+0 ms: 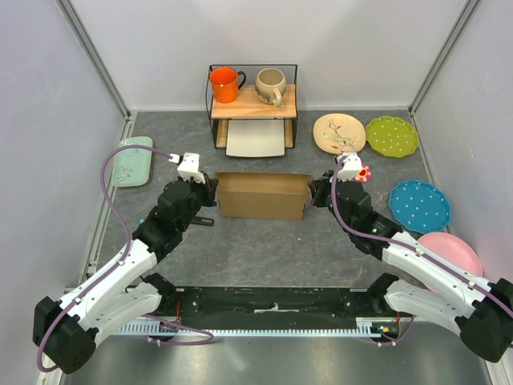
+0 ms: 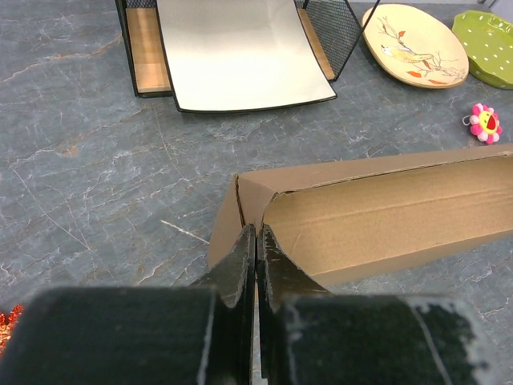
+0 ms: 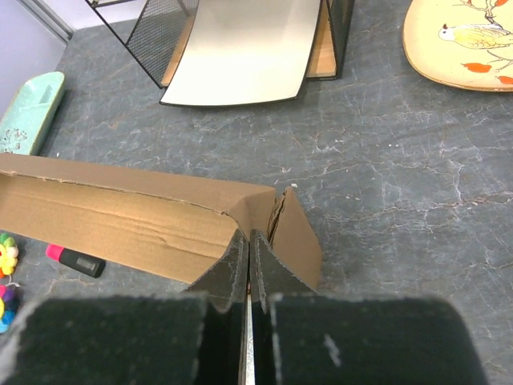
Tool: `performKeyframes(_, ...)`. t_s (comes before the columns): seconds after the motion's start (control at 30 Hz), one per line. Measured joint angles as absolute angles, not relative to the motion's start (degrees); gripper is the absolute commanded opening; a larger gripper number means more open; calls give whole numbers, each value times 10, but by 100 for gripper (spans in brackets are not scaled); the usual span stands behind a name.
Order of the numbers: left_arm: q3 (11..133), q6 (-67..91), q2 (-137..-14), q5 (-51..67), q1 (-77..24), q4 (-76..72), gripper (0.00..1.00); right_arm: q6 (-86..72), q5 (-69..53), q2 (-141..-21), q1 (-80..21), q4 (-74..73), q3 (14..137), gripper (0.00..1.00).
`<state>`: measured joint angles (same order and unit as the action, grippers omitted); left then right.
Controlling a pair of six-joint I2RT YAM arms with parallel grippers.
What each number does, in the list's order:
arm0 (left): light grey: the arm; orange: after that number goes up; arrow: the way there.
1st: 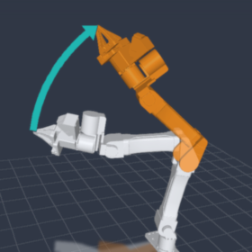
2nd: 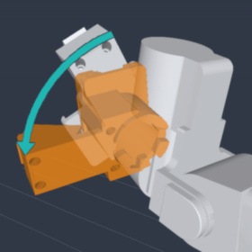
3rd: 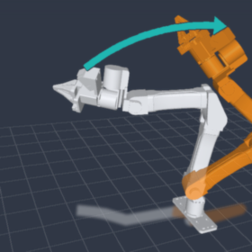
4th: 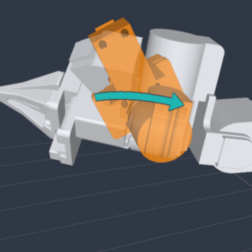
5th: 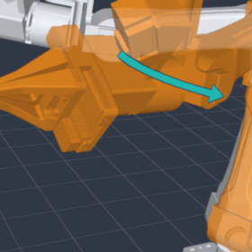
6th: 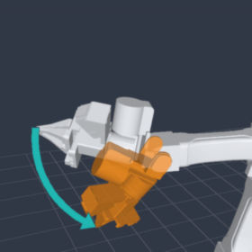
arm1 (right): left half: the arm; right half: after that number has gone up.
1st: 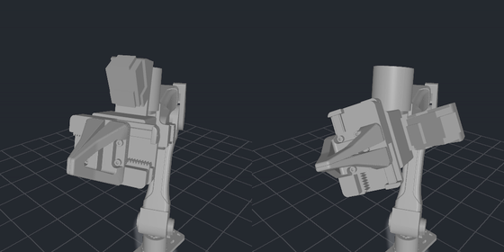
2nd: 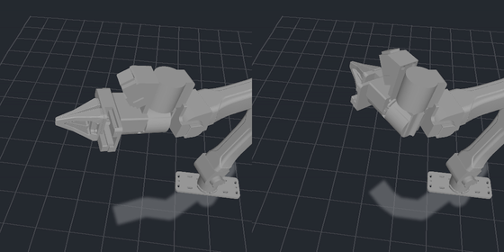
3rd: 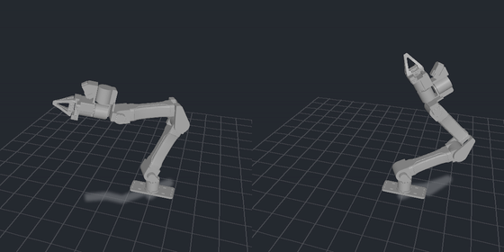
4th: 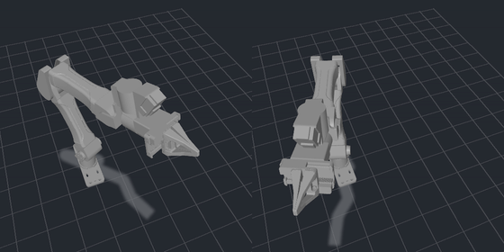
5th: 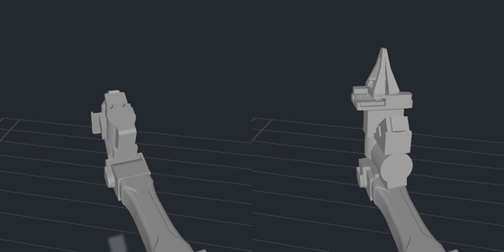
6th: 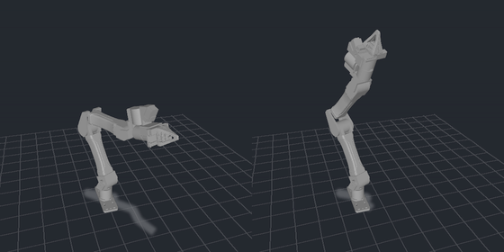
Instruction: Fold the paper box
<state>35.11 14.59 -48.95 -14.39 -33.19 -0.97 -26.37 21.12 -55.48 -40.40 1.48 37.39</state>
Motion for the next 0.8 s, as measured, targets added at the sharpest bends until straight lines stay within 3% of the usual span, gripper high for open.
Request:
performKeyframes(0.4, 351, 154, -487, -144, -332, -8, 2, -288, 246, -568, -414, 23, 375, 0)
performKeyframes(0.5, 351, 154, -487, -143, -332, -8, 2, -293, 250, -564, -416, 14, 377, 20)
performKeyframes(0.53, 351, 154, -487, -141, -332, -9, 2, -296, 250, -562, -416, 6, 377, 33)
performKeyframes(0.63, 351, 154, -484, -136, -332, -9, 2, -302, 246, -559, -416, -30, 378, 47)
performKeyframes(0.8, 351, 154, -484, -137, -332, -5, 2, -300, 243, -560, -414, -85, 402, 52)
